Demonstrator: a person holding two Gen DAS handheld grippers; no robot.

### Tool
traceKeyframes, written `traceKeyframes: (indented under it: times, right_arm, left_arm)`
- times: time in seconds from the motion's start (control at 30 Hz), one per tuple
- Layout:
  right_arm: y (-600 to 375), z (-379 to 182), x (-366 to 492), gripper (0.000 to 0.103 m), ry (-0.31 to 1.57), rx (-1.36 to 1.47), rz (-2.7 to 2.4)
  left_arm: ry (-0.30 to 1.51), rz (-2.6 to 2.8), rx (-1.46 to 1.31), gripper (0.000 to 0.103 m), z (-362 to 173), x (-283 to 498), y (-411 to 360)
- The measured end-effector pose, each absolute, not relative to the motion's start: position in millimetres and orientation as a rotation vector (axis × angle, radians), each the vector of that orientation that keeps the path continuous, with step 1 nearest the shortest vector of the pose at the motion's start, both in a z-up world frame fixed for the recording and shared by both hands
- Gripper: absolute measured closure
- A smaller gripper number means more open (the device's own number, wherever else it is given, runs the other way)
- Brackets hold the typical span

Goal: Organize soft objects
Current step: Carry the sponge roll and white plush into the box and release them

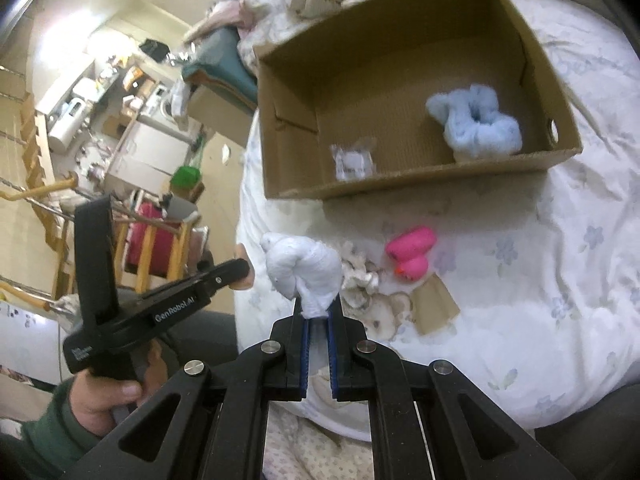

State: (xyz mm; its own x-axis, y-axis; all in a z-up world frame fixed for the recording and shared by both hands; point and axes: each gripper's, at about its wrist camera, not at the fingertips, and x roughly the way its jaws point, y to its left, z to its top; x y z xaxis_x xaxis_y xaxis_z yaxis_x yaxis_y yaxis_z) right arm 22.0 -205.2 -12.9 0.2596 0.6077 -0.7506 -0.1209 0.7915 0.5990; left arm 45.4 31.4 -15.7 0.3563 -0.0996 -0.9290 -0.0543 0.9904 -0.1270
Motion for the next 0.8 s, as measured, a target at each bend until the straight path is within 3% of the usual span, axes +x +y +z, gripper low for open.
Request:
traceKeyframes:
  times: [0.4,0.8]
  right_arm:
    - [-245.9,34.9,42.5,0.094,1.166,0.415,0.470]
    - [-267.7,14.2,75.6,0.094,1.205,0.392,0.423]
  left_arm:
    - [1.147,-0.075,-0.078,0.098,30.7,53.3,6.2]
    - [1.141,-0.098,-0.040,0.098,40.2,90.0,-9.5]
